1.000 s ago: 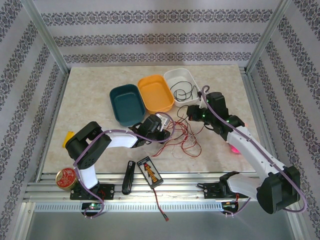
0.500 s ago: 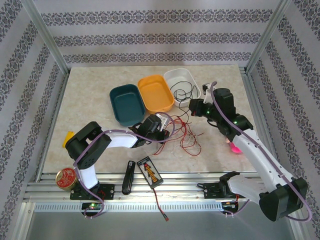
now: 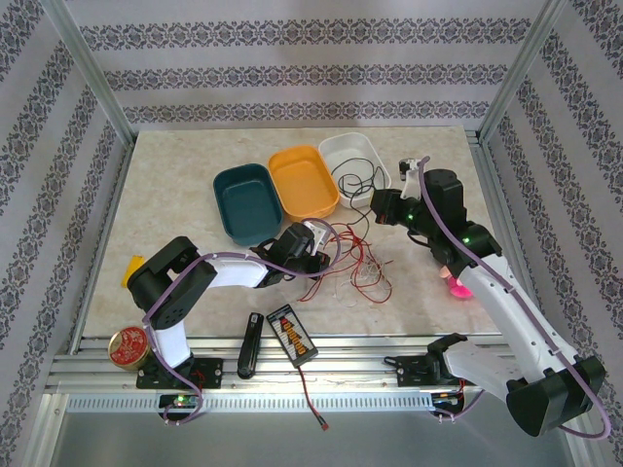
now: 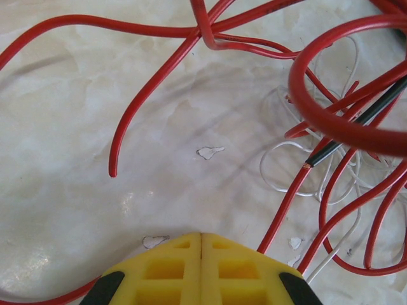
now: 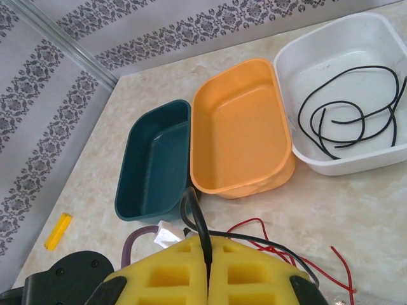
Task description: Untangle the cables
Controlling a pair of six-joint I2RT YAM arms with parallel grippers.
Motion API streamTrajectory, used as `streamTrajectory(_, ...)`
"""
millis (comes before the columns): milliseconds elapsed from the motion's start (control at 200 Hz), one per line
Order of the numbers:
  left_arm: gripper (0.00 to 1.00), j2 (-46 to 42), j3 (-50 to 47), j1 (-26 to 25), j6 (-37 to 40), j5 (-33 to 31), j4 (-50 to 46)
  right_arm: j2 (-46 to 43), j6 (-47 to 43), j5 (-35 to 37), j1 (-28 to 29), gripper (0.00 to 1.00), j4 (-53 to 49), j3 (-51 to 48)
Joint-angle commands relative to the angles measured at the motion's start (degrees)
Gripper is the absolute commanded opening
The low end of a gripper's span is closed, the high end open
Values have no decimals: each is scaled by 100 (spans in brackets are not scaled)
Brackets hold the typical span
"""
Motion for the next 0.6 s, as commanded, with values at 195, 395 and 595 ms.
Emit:
streamTrajectory(195,1,-22,-18,-107,-70,58,292,-241,150,-419,-218,1,54,296)
streamTrajectory(395,1,-10,-19,-108,-84,50,271,-329,238,-636,-390,1,68,336)
streamTrajectory(595,1,-1,5,-110,-79,78,272,-367,252,-764,-504,1,48,451)
